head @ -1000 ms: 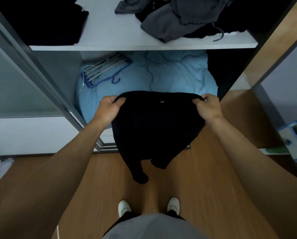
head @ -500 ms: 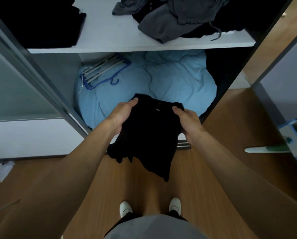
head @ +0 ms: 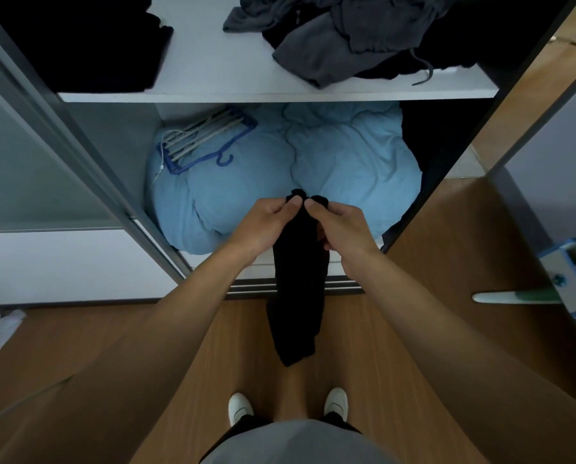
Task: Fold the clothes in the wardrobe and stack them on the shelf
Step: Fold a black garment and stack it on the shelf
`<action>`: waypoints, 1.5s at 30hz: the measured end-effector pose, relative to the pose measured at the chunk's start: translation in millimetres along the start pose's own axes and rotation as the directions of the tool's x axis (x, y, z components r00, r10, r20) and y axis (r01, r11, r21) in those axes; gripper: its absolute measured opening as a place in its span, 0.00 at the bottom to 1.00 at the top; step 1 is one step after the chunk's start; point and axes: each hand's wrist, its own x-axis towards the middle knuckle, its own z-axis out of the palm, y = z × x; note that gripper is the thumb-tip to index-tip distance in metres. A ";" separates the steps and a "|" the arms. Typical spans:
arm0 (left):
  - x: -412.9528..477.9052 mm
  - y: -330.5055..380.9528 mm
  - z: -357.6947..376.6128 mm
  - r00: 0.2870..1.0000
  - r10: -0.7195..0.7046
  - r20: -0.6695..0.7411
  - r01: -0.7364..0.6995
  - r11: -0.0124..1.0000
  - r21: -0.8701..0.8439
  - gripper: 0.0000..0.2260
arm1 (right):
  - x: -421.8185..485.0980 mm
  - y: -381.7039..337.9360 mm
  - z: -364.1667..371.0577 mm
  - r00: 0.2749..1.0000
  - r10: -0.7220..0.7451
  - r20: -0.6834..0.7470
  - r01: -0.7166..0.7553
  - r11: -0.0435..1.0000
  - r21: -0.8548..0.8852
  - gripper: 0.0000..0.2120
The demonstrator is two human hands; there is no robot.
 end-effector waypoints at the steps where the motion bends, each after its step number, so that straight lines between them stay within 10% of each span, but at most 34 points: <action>1: -0.3 -0.3 -1.0 1.000 0.001 0.013 0.000 1.000 -0.011 0.20 | -0.4 -1.6 -1.6 1.000 -0.002 -0.010 0.002 1.000 -0.003 0.13; 12: 1.1 -0.5 -2.5 0.987 0.056 0.148 -0.079 0.985 0.153 0.08 | -8.7 -6.8 -12.2 1.000 -0.017 -0.003 0.017 0.995 -0.102 0.15; 18: -0.6 2.6 -10.0 0.981 0.000 0.192 -0.021 0.994 0.108 0.06 | -5.0 -14.8 -35.9 0.856 -0.451 0.251 0.512 0.675 -0.532 0.13; 22: -2.5 8.3 -12.2 0.965 0.015 0.264 -0.035 0.997 0.069 0.05 | -5.4 -18.5 -36.4 0.759 -0.378 0.530 0.640 0.585 -0.499 0.11; 45: -12.9 -50.4 -13.6 0.966 0.230 0.114 -0.255 0.912 0.321 0.17 | 6.9 -14.5 -13.7 0.825 -0.090 0.558 0.531 0.461 -0.711 0.04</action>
